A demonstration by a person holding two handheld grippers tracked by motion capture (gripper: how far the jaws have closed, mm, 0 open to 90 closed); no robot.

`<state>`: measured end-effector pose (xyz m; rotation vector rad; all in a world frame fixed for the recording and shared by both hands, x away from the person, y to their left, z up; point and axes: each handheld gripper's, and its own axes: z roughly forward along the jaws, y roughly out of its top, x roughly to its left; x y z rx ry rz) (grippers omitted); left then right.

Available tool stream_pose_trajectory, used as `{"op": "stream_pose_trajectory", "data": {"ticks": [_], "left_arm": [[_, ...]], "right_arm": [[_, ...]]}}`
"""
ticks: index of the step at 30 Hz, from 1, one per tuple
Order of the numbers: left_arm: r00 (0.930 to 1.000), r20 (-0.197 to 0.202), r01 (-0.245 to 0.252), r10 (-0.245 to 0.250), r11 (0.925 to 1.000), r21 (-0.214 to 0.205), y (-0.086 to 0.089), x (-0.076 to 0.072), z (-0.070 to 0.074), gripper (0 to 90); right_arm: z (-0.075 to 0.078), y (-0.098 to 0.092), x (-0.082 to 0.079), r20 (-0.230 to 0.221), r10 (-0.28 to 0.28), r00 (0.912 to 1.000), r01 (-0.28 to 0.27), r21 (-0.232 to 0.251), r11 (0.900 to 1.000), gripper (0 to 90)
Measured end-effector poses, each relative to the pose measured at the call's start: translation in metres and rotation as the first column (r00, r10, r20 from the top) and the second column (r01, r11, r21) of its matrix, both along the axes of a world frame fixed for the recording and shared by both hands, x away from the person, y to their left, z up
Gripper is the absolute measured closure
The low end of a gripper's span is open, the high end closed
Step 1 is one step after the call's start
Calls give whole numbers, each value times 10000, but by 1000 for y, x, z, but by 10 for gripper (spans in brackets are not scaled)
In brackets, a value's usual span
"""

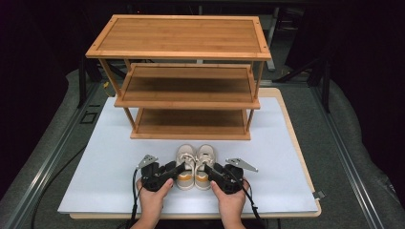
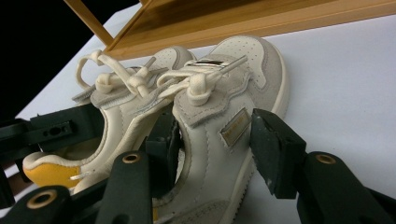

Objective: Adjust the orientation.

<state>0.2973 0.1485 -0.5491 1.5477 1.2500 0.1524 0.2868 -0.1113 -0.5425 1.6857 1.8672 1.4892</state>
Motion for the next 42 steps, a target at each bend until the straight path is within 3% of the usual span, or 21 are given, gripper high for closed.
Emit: {"op": "stream_pose_trajectory", "data": {"ticks": [10,15,24,25,32,42], "left_arm": [[9993,97,-361,363,9991,-224,-2,-2,-3,497],[9985,207,-497,501,9986,-195,-3,-3,-4,506],[9982,174,-564,567,9982,-196,-4,-4,-3,526],[9983,168,-562,565,9982,-211,-4,-4,-3,527],[9987,72,-510,511,9986,-161,-3,-2,-2,543],[9986,-45,-532,532,9985,-142,1,0,3,549]], "right_arm": [[-2,3,-1,109,-321,9994,320,57,9995,526],[-2,5,-4,152,-440,9989,442,-154,9989,534],[-3,8,-5,234,-863,9960,864,-59,9962,556],[-3,8,-5,322,-774,9965,770,122,9970,558],[-2,6,-5,-21,-700,9975,701,223,9973,570],[0,10,-4,-129,-792,9968,797,392,9961,575]]}}
